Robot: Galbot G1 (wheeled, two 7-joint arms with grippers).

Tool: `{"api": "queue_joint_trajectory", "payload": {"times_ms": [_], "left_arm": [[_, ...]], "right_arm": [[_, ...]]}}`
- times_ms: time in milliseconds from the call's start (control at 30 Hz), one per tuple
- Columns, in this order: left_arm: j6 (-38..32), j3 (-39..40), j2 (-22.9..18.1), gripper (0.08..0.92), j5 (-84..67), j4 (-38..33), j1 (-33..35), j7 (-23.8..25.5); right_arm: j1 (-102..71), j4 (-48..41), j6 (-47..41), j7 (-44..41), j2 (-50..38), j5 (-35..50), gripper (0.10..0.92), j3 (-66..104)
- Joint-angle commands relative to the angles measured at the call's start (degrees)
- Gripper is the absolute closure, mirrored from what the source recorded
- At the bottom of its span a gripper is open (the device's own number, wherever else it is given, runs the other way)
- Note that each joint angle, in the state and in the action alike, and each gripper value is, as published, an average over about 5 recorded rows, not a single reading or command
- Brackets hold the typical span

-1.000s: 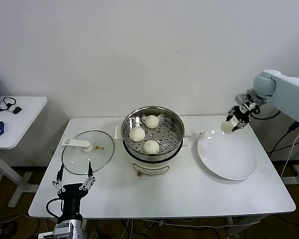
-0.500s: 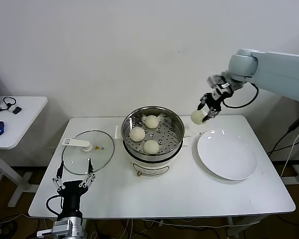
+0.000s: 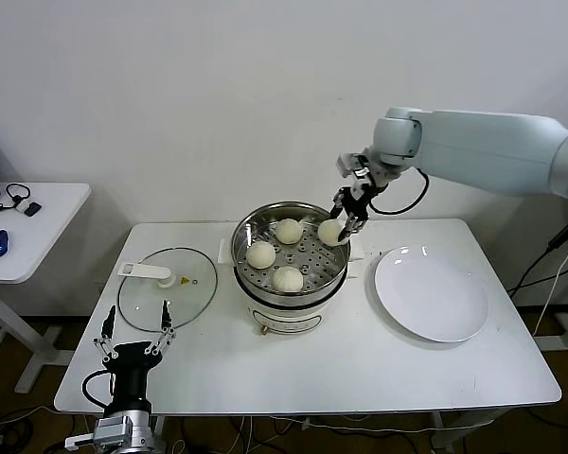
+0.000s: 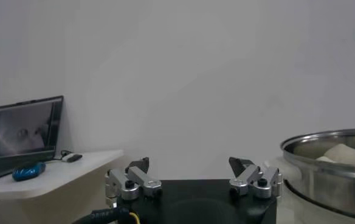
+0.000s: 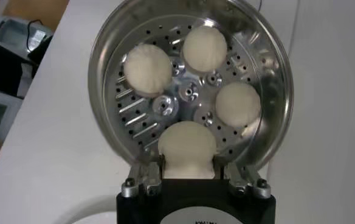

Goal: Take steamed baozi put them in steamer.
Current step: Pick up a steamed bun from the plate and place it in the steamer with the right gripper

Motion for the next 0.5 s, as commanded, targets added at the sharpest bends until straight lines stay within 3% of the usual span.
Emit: {"api": "queue_joint_trajectory", "payload": {"times_ms": [33, 500], "left_arm": [[-0.06, -0.17, -2.81, 0.177, -0.09, 0.55, -0.35, 0.03], [-0.26, -0.47, -2.81, 0.177, -0.15, 1.08, -0.62, -0.03]], "right_arm": [[-7.27, -5.67, -1.60, 0.67, 5.54, -0.50, 0.479, 3.82], [-10.67, -7.33, -1.42, 0.54, 5.12, -4.22, 0.476, 4.92]]}}
